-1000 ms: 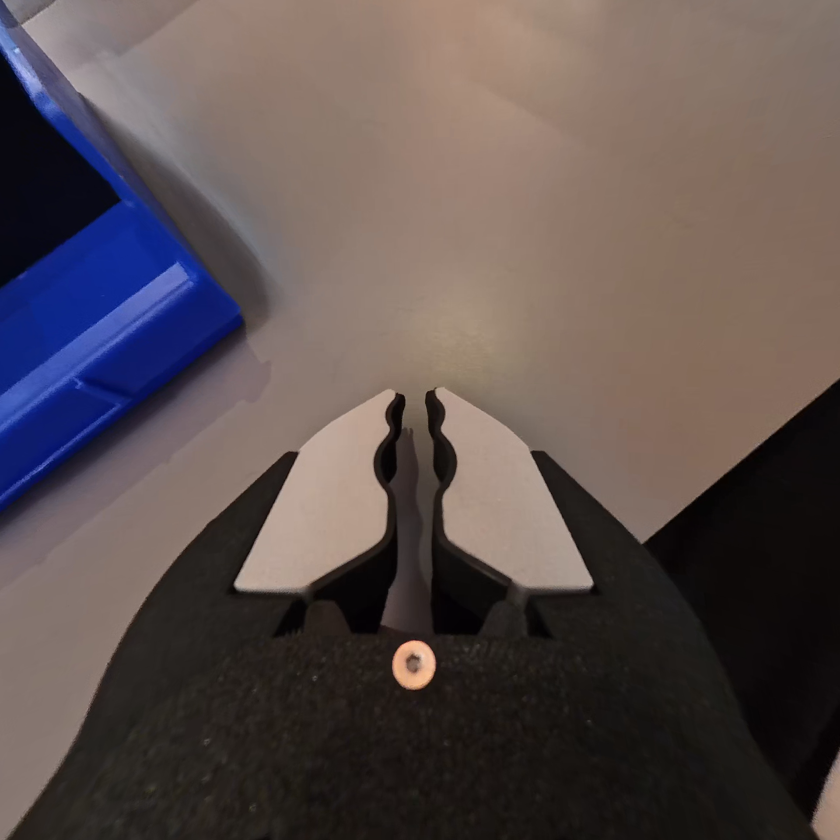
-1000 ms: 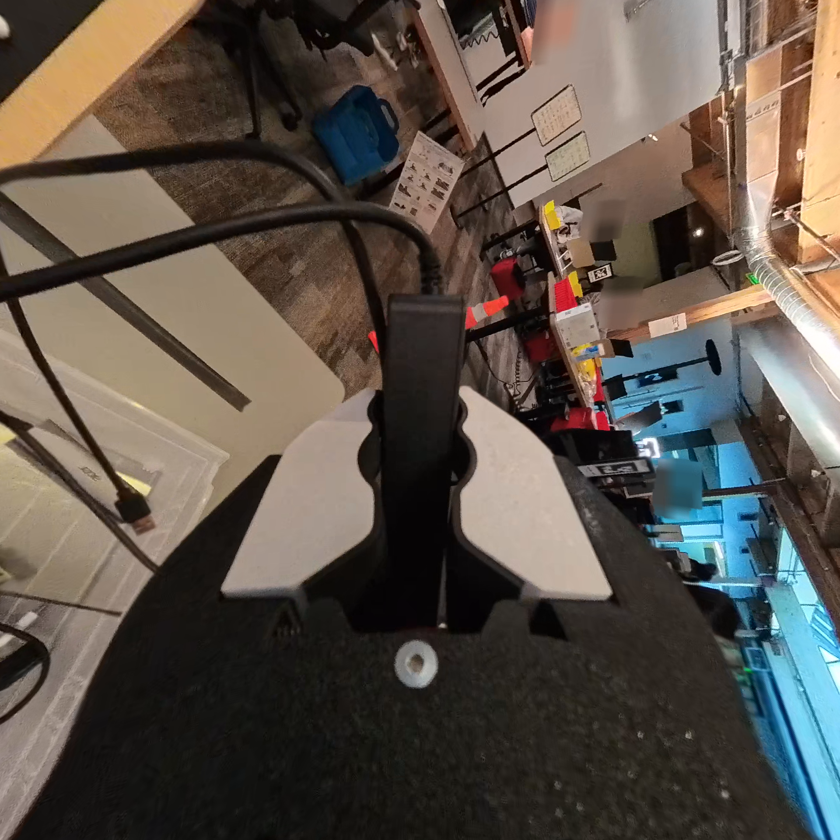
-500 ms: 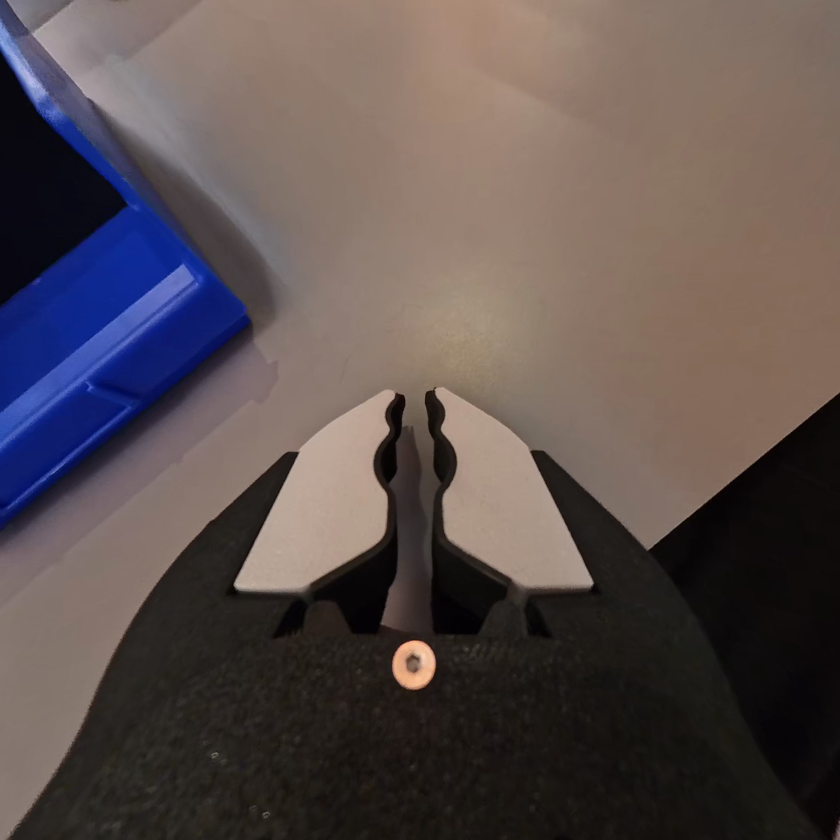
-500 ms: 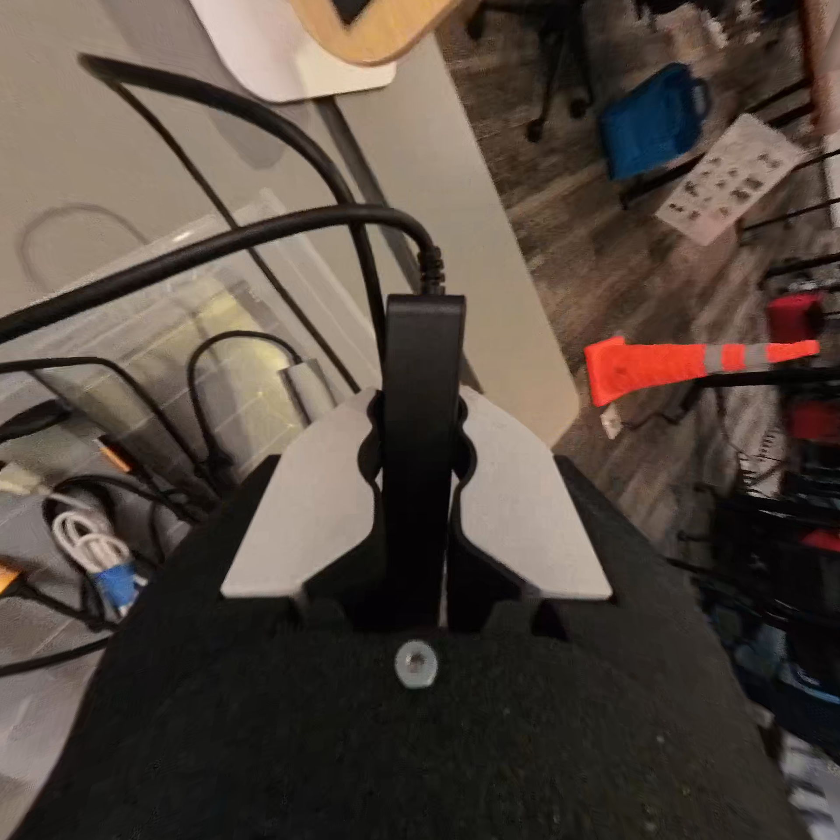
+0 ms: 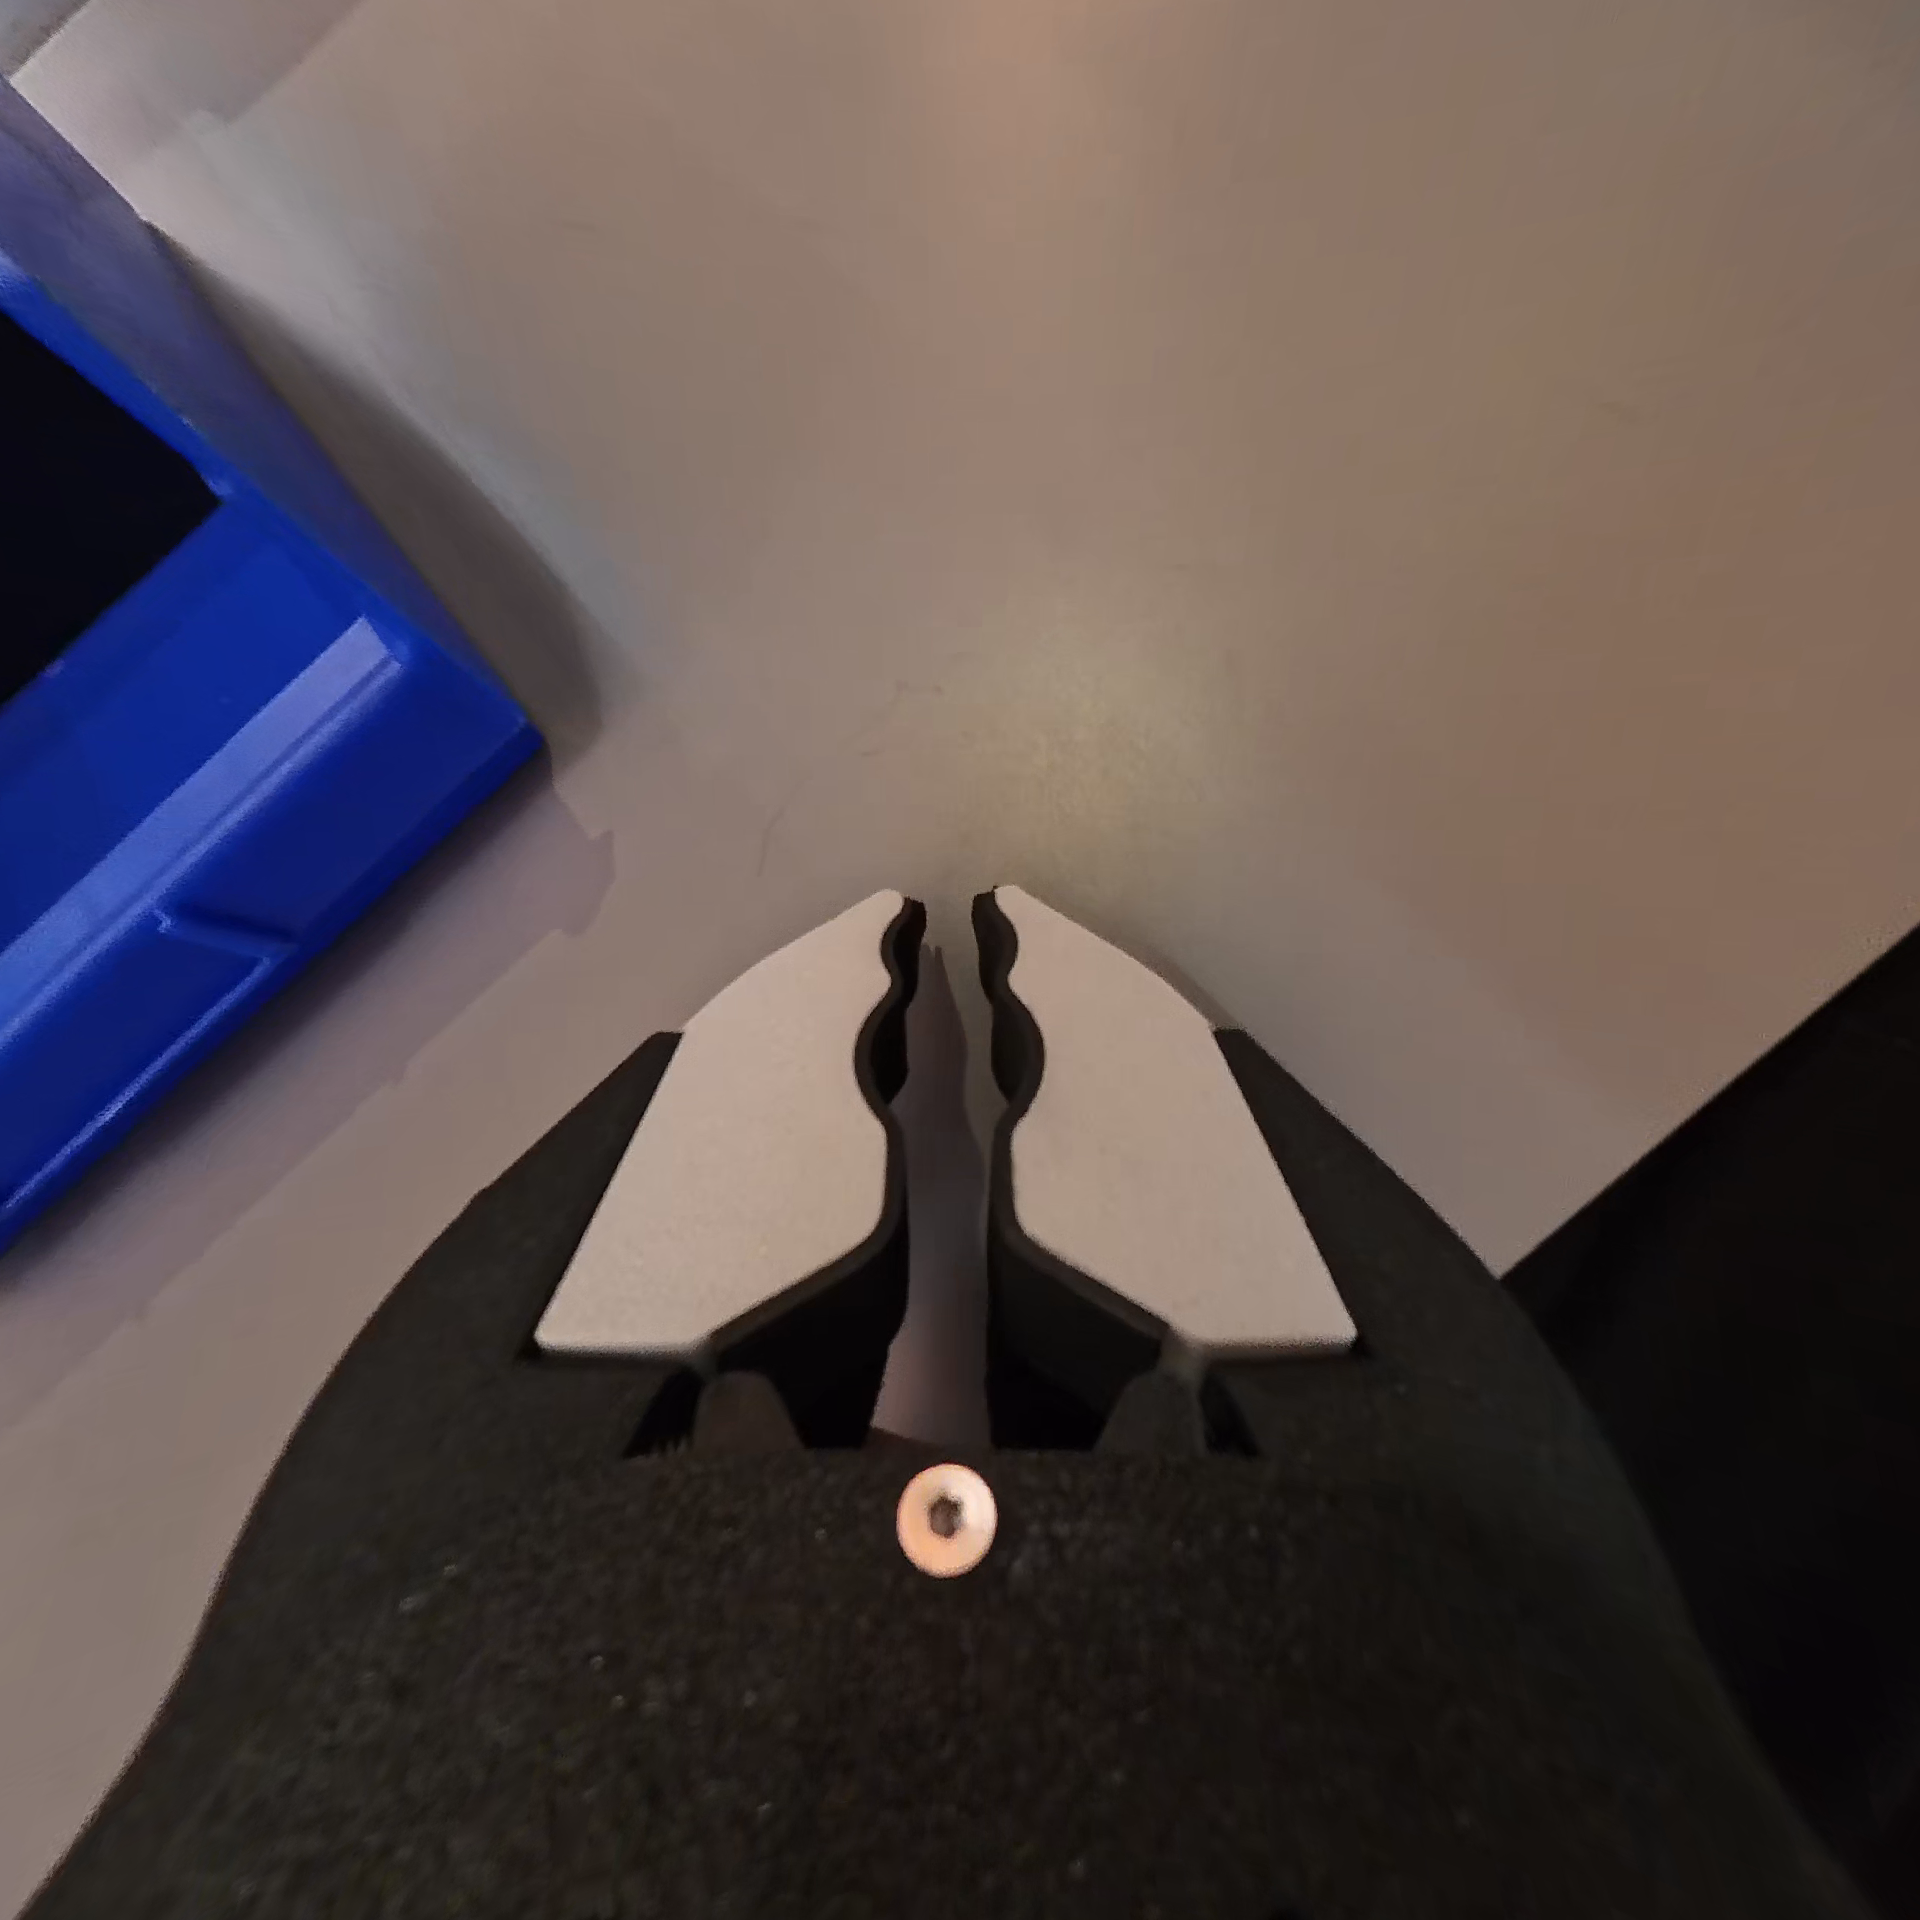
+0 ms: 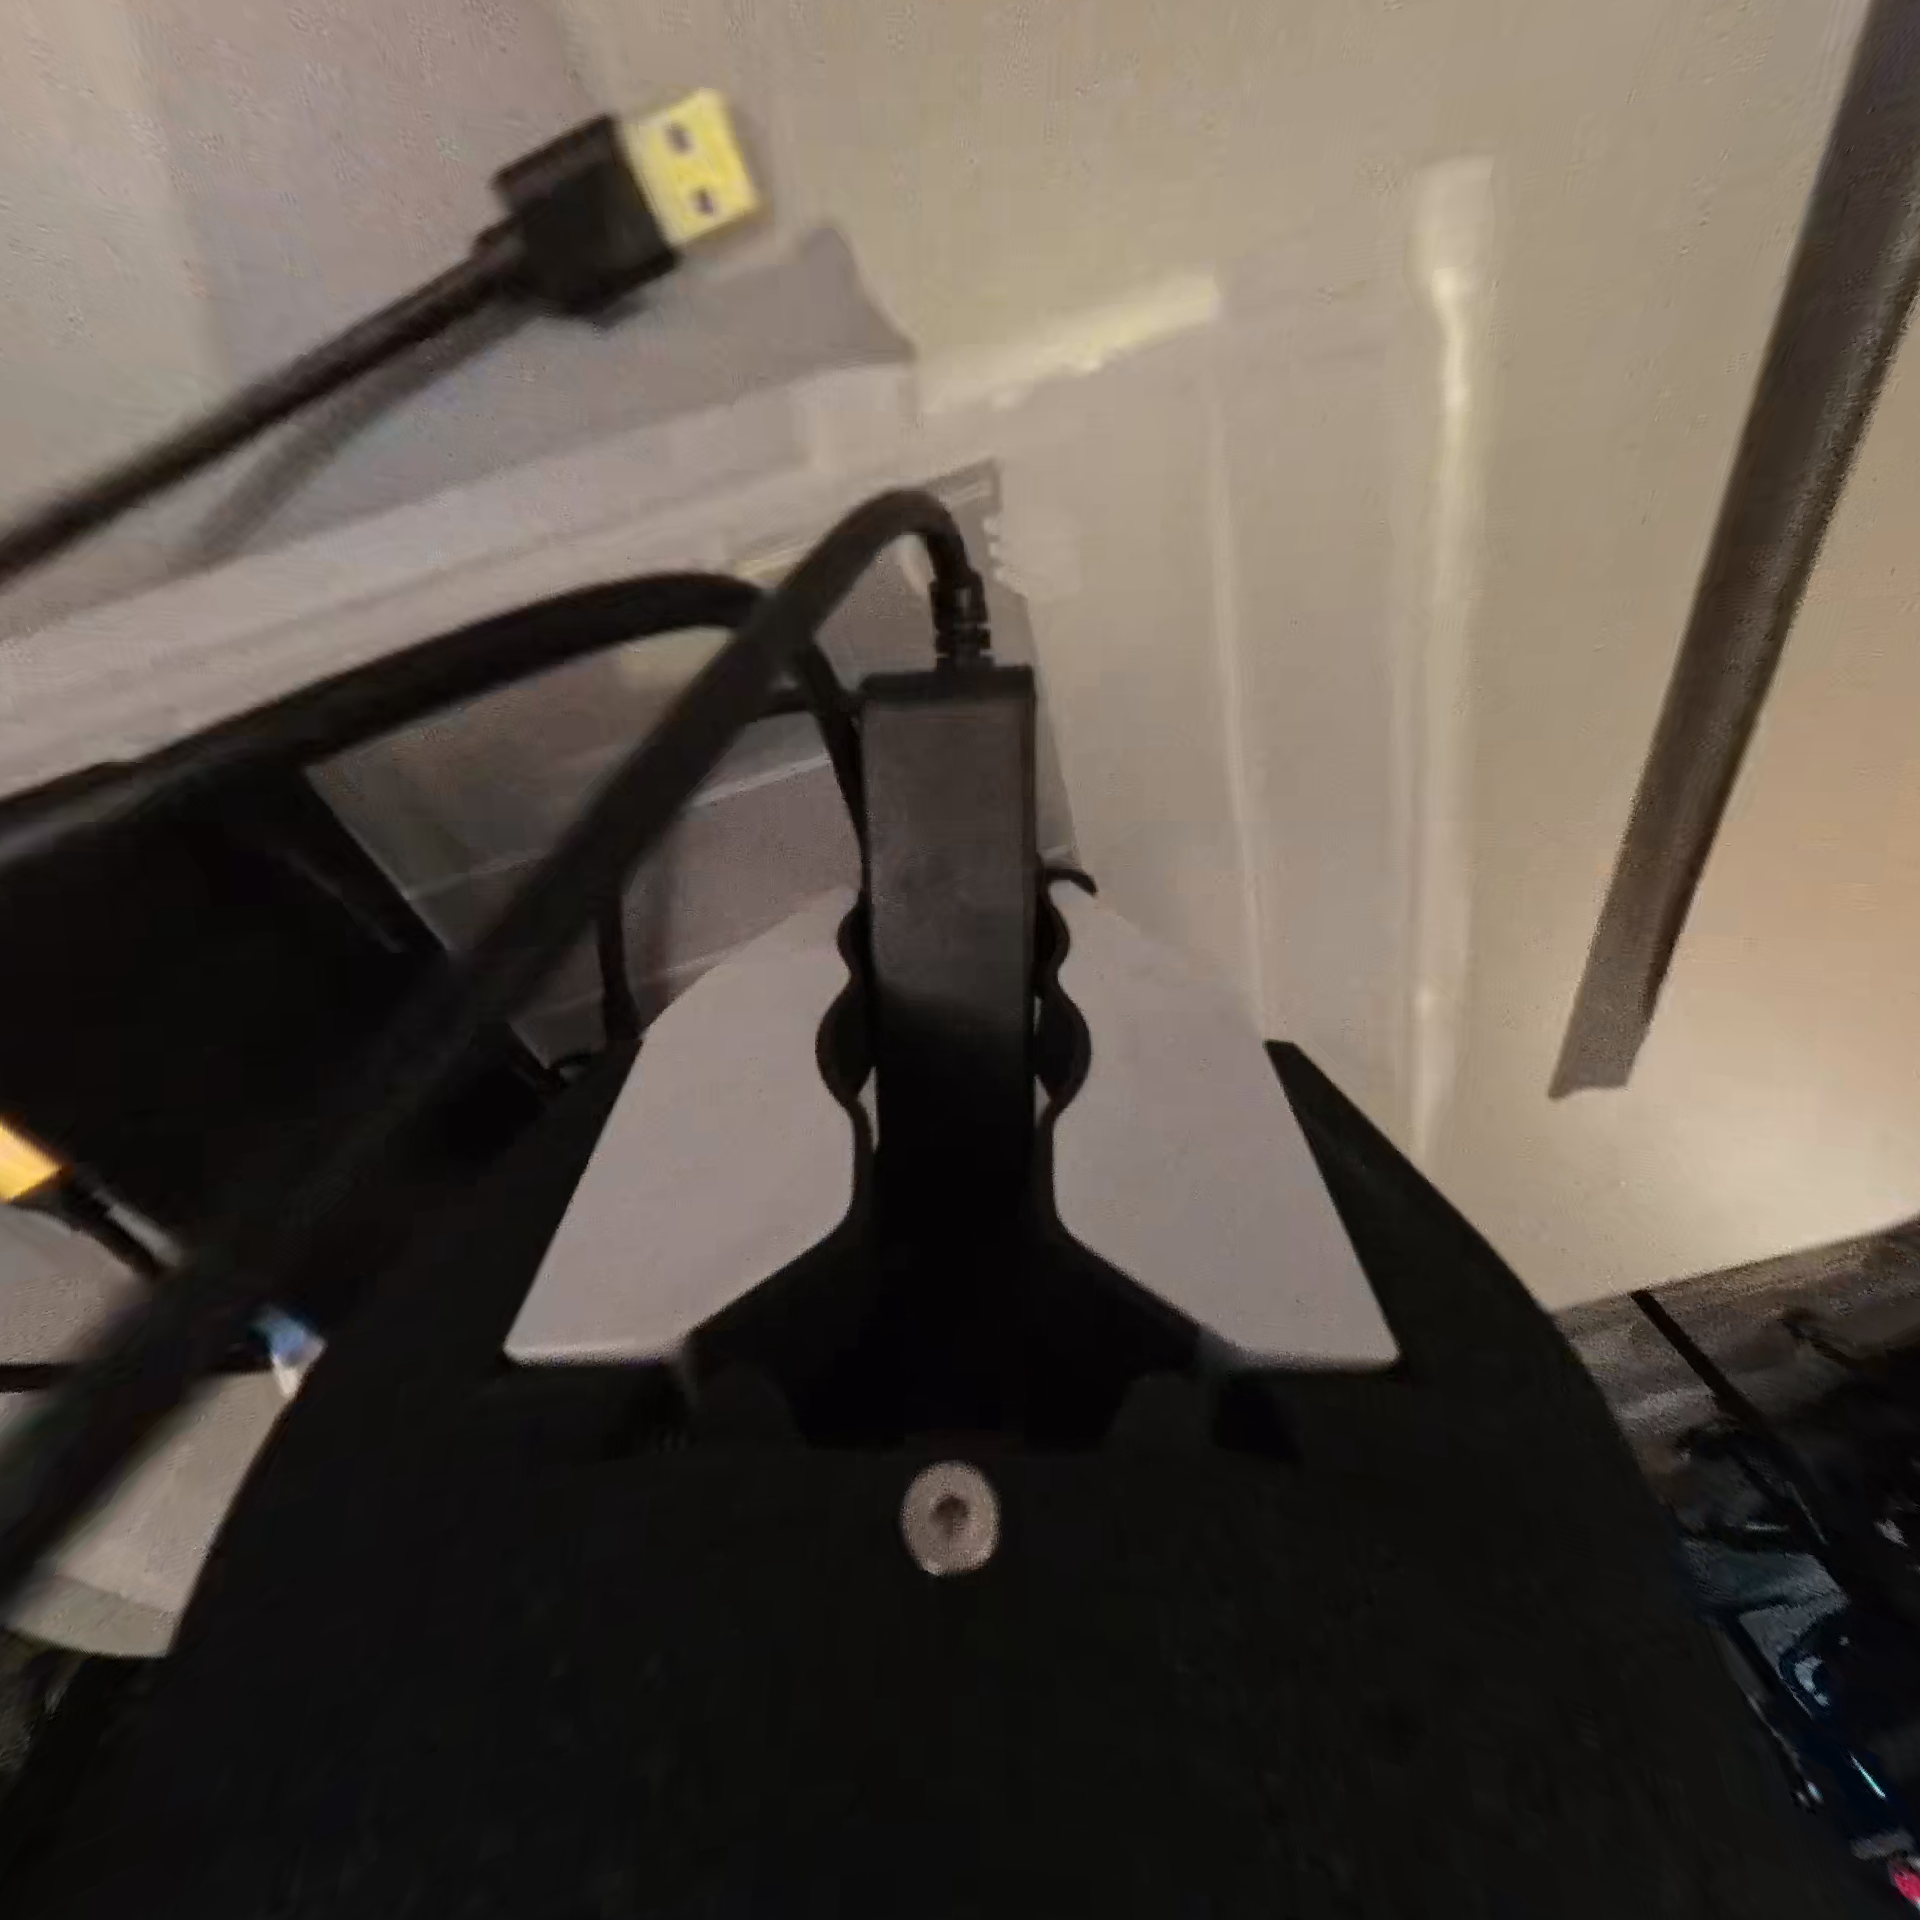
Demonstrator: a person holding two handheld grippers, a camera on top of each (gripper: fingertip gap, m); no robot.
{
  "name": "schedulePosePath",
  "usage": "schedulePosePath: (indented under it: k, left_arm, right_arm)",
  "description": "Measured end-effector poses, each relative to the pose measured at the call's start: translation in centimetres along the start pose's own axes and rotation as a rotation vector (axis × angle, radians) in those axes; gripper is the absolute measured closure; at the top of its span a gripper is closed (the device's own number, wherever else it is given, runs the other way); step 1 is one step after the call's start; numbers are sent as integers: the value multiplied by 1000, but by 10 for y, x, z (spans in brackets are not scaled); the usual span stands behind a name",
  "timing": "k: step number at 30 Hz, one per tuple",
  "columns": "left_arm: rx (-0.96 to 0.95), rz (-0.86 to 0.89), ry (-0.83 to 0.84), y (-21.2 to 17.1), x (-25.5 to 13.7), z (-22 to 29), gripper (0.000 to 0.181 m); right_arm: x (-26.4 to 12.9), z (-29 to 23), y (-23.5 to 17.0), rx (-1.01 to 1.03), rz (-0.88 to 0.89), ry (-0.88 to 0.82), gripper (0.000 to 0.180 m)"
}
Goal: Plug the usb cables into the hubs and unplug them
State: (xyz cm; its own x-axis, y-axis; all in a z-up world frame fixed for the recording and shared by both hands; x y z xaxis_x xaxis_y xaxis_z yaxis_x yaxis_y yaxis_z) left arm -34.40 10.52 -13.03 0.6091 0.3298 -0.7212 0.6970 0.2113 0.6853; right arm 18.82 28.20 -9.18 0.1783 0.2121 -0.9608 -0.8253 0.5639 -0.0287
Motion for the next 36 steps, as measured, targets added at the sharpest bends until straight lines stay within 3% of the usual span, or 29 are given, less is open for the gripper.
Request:
schedulePosePath:
  k: [8, 10, 16, 20, 22, 25, 27, 31, 35, 36]
  left_arm:
    - [-14, 5, -15, -1, 0, -1, 171]
    - [-18, 4, -22, -1, 0, -1, 171]
    - [-14, 5, -27, -1, -1, 2, 171]
    - [0, 2, -26, -1, -2, 5, 171]
    - [4, 2, -29, -1, -2, 7, 171]
    - [-4, 18, -48, 1, -3, 9, 171]
    - [-12, 27, -65, 2, -3, 10, 170]
    - [5, 33, -64, 4, -3, 11, 171]
    - [11, 31, -63, 3, -4, 12, 171]
    - [12, 32, -63, 2, -4, 13, 171]
  right_arm:
    - [7, 8, -12, 150, 240, 35, 143]
    - [-15, 11, -16, 192, 307, 13, 131]
    - [-111, 15, -49, 312, 373, -157, 131]
    - [-143, -40, -40, 636, 436, -68, 123]
    - [-139, -81, -25, 814, 442, -16, 122]
    - [-121, -135, 4, 873, 481, 6, 110]
    - [-105, -142, 11, 906, 410, -165, 114]
    - [-90, -141, 21, 887, 323, -244, 141]
    - [-114, -131, 17, 826, 305, -321, 180]
    - [-122, -126, 14, 830, 325, -334, 180]
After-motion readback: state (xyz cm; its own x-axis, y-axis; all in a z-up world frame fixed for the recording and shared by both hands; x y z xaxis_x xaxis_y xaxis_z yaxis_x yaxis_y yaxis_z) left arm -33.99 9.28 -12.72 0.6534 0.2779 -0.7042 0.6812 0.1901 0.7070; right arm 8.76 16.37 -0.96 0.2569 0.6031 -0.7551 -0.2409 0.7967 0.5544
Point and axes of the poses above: each gripper's, where its closed fingertips meet, x out along the fingers, y out of its top, z = x × y across the jaws, the point moved 8 cm from there along -x, back along the fingers, and after that the axes turned 9 degrees about -y, right-handed, at the moved point
